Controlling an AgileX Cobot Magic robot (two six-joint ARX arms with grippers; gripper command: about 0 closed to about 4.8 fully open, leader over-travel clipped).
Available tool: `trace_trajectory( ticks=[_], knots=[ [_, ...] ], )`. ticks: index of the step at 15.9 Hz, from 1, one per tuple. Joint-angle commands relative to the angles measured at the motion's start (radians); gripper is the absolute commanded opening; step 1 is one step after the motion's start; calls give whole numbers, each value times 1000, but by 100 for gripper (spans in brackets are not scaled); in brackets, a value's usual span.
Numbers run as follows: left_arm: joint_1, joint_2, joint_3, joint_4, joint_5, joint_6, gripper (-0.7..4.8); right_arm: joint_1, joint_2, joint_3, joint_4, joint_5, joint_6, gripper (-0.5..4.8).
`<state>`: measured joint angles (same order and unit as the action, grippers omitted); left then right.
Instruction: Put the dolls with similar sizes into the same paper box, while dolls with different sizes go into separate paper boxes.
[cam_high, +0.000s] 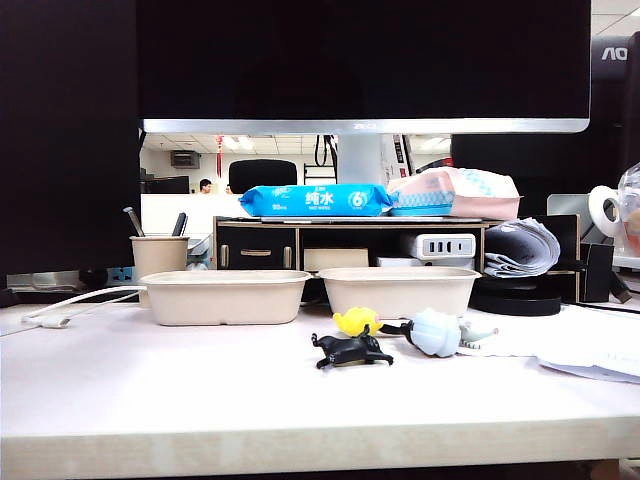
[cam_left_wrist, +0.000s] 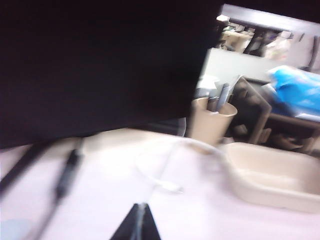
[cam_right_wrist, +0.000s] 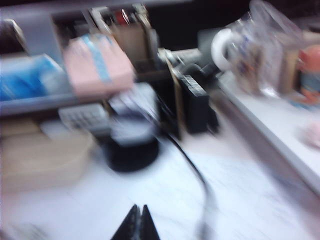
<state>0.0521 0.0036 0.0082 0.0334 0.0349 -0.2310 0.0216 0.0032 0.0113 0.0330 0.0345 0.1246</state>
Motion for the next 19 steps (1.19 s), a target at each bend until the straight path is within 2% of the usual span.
trace_trajectory(
  ticks=[1, 2, 3, 5, 6, 8, 10, 11, 13, 14, 16, 17, 18, 19],
  knots=[
    [-1, 0, 3, 260, 200, -335, -5, 2, 2, 12, 297, -75, 299, -5],
    [-2, 0, 32, 317, 231, -401, -5, 2, 16, 66, 300, -74, 343, -6],
    [-1, 9, 98, 228, 230, -402, -5, 2, 49, 122, 301, -64, 343, -6],
    [-1, 69, 197, 119, 222, -318, -5, 1, 157, 208, 301, -50, 339, -6],
    [-1, 132, 244, 92, 249, -268, -6, 2, 261, 258, 301, -91, 322, -6],
    [-1, 339, 321, 91, 380, -240, -5, 13, 573, 384, 318, -319, 309, -6],
    [-2, 592, 401, 76, 574, -214, -5, 85, 912, 560, 253, -554, 227, -6],
    [-2, 703, 439, 41, 656, -189, -6, 135, 1053, 656, 153, -597, 141, -6],
    [-50, 899, 515, -73, 706, -74, -5, 233, 1296, 852, -142, -583, -52, -6],
    [-105, 981, 550, -144, 684, 6, -5, 268, 1398, 938, -288, -571, -117, -6],
    [-214, 1094, 598, -235, 591, 103, -5, 339, 1538, 1044, -483, -470, -201, -3],
    [-263, 1141, 617, -264, 566, 128, -5, 371, 1589, 1081, -557, -408, -236, 53],
    [-308, 1179, 631, -272, 562, 130, -5, 399, 1625, 1107, -612, -362, -255, 177],
    [-328, 1197, 637, -273, 559, 130, -5, 414, 1644, 1117, -631, -342, -265, 241]
  ],
)
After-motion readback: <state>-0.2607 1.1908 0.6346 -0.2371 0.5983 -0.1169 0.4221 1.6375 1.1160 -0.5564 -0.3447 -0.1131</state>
